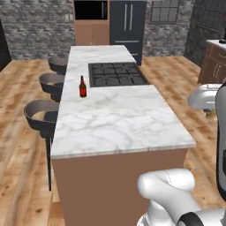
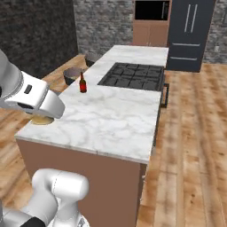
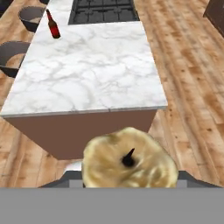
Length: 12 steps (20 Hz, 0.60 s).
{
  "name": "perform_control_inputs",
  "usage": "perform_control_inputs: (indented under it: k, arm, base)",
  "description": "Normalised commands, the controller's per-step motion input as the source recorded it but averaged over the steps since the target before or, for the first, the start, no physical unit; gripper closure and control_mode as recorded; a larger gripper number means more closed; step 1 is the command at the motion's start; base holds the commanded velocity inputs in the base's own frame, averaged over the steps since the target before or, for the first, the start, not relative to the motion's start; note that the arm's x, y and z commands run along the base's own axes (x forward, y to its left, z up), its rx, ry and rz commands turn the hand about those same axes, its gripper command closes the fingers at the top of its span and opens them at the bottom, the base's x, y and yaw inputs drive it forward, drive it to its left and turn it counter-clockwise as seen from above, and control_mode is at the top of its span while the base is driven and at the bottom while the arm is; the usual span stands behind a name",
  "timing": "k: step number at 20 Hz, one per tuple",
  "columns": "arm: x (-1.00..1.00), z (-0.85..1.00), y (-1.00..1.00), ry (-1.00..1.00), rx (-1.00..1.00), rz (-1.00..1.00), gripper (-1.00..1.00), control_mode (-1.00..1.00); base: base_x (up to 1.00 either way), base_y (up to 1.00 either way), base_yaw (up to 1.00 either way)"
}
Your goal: Get the candle and the beer from the cabinet and move them to the dining counter.
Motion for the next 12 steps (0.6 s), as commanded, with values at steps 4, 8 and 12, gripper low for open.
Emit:
perform_control_inputs:
  k: [4,8,12]
  arm:
    - [0.0,0.0,0.0,0.0,0.0,0.0,1.0,1.0]
    - [0.0,0.0,0.0,0.0,0.0,0.0,1.0,1.0]
    - [0.0,0.0,0.0,0.0,0.0,0.0,1.0,1.0]
  base:
    - [-0.2,1.0,-0.06]
    - [-0.21,1.0,-0.11]
    - [-0.31,1.0,-0.18]
